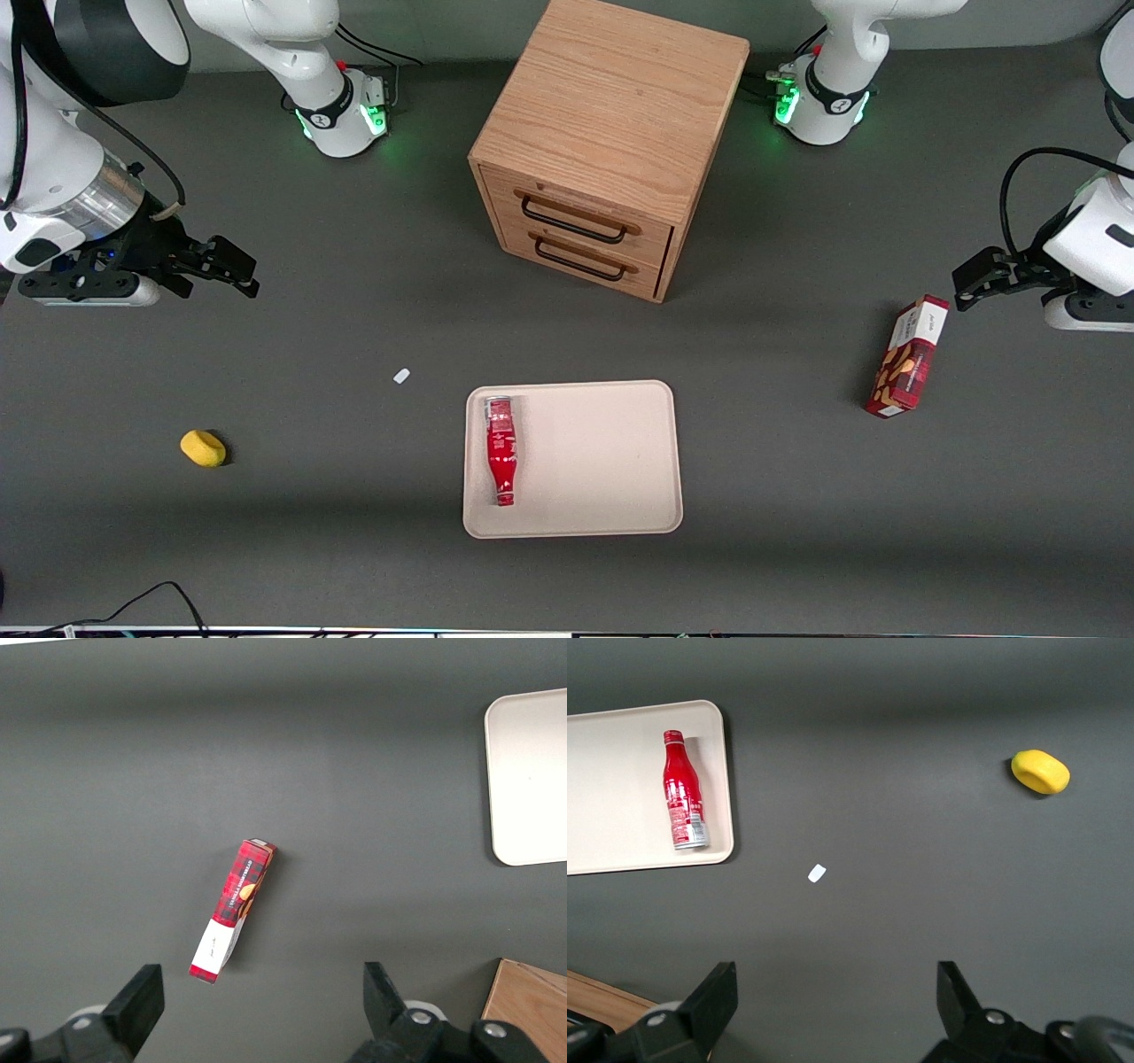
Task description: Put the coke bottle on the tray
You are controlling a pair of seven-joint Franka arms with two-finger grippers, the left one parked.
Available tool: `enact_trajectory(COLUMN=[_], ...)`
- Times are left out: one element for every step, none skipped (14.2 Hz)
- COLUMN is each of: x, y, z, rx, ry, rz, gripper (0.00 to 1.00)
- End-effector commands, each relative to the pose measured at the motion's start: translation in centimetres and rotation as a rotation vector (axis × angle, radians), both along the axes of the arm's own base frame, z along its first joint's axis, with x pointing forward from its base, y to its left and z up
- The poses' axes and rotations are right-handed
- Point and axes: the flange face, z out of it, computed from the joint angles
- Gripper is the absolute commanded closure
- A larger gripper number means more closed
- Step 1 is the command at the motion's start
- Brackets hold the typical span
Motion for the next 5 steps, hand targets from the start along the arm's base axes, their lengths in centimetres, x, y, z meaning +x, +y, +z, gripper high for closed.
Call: enact_trajectory(x=[-0.4, -0.4, -0.5, -0.5, -0.5], y=[0.0, -0.1, -0.5, -0.6, -0.6], z=[2.9, 3.6, 4.0, 4.1, 4.0], rx=[0.018, 0.019, 0.019, 0.016, 0.014], ry=[0.030, 0.039, 0.043, 0.044, 0.045], rz=[0.023, 0.021, 0.017, 0.018, 0.021], gripper=[0.00, 0.00, 0.00, 0.00, 0.00])
